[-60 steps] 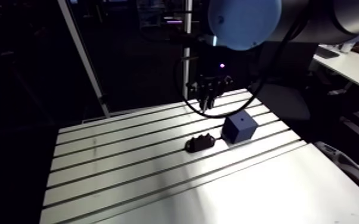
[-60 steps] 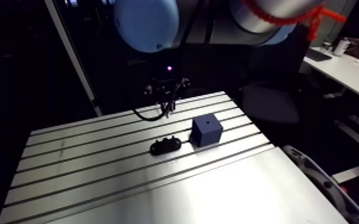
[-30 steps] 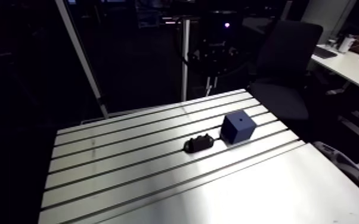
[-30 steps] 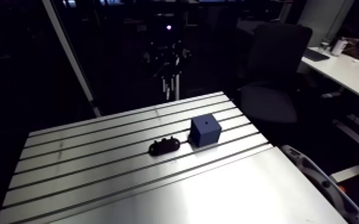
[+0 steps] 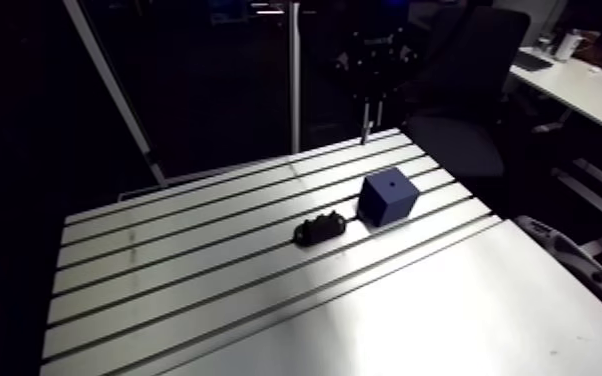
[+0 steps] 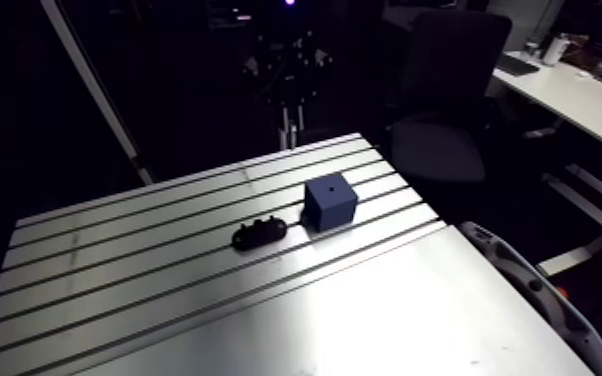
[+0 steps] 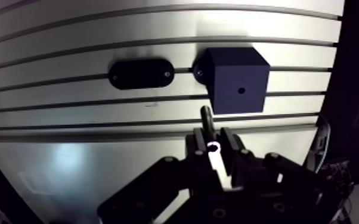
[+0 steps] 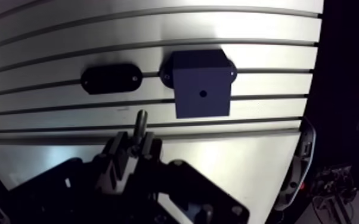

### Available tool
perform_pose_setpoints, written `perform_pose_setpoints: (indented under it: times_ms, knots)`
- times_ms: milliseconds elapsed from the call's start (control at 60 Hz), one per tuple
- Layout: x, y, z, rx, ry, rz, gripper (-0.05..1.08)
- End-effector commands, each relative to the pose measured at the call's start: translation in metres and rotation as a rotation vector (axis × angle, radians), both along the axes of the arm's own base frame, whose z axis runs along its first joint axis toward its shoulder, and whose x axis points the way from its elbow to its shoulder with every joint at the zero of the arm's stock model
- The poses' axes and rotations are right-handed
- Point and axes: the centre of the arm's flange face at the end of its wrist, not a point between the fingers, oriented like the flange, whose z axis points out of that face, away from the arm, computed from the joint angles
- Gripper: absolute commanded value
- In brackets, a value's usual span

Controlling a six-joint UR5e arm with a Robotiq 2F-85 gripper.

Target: Pick up the M10 bolt and insert it into the hole until fully seated.

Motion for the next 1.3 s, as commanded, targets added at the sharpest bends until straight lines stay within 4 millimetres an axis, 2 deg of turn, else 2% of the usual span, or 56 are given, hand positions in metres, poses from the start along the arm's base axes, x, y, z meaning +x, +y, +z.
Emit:
perform_pose_setpoints:
  times_ms: [17, 67, 267, 500, 917, 1100, 1300]
  knots:
    - [-0.002, 0.023, -0.016, -0.003, -0.033, -0.02, 1.08]
    - [-0.003, 0.029, -0.026, -0.011, -0.049, -0.026, 1.08]
    - [-0.005, 0.038, -0.039, -0.032, -0.089, -0.037, 1.08]
    - [-0.008, 0.041, -0.038, -0.029, -0.086, -0.038, 1.08]
    - [-0.008, 0.047, -0.052, -0.027, -0.102, -0.052, 1.08]
    - [-0.005, 0.059, -0.053, -0.027, -0.1, -0.071, 1.08]
    - [-0.006, 0.061, -0.057, -0.033, -0.107, -0.07, 1.08]
